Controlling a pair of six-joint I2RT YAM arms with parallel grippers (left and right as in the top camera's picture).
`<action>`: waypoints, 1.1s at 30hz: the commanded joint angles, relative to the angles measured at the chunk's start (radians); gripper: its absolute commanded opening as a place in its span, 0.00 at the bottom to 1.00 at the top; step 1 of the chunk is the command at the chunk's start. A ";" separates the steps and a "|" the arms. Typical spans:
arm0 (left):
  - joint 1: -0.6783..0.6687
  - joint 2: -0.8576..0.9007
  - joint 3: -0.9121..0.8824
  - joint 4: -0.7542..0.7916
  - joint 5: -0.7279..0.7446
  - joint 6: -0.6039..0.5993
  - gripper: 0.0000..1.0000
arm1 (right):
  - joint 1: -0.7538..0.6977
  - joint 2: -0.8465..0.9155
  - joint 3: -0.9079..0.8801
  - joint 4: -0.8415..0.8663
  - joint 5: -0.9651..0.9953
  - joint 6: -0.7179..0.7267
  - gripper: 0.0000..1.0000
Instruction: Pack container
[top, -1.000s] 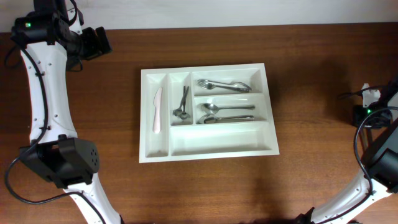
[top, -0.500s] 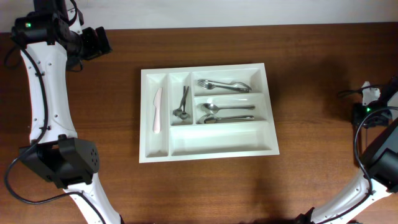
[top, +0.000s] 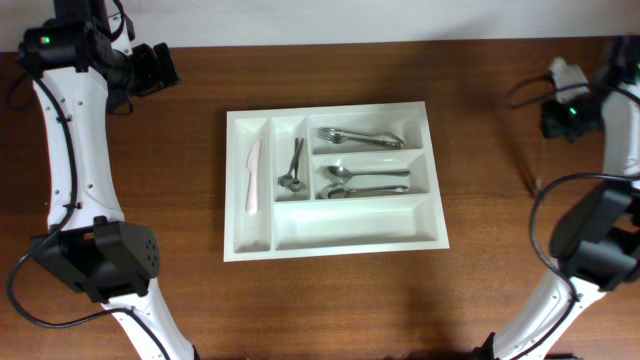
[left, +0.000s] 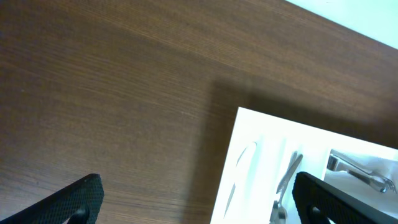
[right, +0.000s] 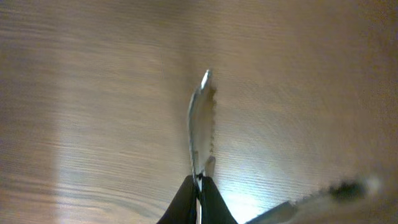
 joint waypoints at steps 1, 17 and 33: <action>0.002 -0.005 0.013 -0.001 -0.004 0.006 0.99 | 0.109 -0.010 0.088 -0.025 -0.021 -0.058 0.04; 0.002 -0.005 0.013 -0.001 -0.004 0.006 0.99 | 0.126 -0.010 0.068 -0.024 0.000 -0.058 0.04; 0.002 -0.005 0.013 -0.001 -0.004 0.005 0.99 | 0.121 -0.010 0.066 -0.029 0.047 -0.058 0.04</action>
